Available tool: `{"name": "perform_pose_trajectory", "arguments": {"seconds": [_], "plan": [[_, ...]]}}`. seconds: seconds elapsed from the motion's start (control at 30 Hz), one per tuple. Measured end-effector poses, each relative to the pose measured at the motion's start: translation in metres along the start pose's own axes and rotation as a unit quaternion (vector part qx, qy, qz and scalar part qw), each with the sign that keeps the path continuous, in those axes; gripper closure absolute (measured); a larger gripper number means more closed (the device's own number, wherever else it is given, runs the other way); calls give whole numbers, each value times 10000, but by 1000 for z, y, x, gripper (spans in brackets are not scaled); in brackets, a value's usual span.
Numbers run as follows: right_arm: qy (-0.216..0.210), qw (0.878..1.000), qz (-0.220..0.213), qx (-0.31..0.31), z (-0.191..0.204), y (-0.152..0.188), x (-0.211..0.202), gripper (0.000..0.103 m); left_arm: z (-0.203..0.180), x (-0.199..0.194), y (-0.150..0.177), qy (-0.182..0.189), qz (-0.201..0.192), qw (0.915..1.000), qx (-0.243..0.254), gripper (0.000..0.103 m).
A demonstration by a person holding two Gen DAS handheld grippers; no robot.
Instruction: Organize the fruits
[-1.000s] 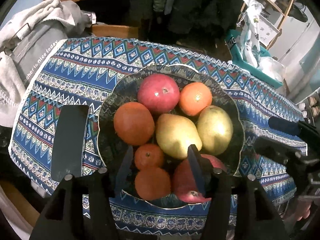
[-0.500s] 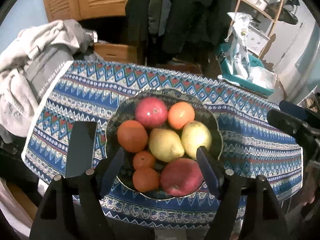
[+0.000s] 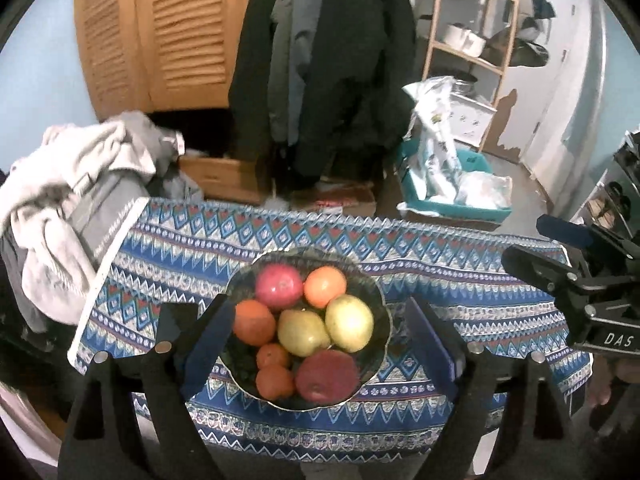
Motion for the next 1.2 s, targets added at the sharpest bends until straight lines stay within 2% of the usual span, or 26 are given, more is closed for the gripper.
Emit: {"name": "perform_pose_trajectory", "arguments": {"seconds": [0.23,0.47,0.6,1.2], "plan": [[62,9996,-261,92,-6,8,-30,16,-11,-21,-1,47,-208,9997,107,14],[128,9983,-519,243,-15,14,-58,16,-26,-50,-5,128,-570,9981,187,3],[246,9970,-648,355,-21,16,-68,16,-32,-63,-5,116,-738,9969,242,2],[296,9948,-816,526,-34,18,-84,16,-44,-73,-8,-64,-974,9946,351,1]]}}
Point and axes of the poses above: each gripper's, at about its wrist camera, not at the fingertips, and x roughly the way its jaws point, z to its left, y to its underside, the point moved 4 cm from there along x, roughly the way its jaws point, and after that the axes turned 14 degrees about z, right-handed, at the moved point
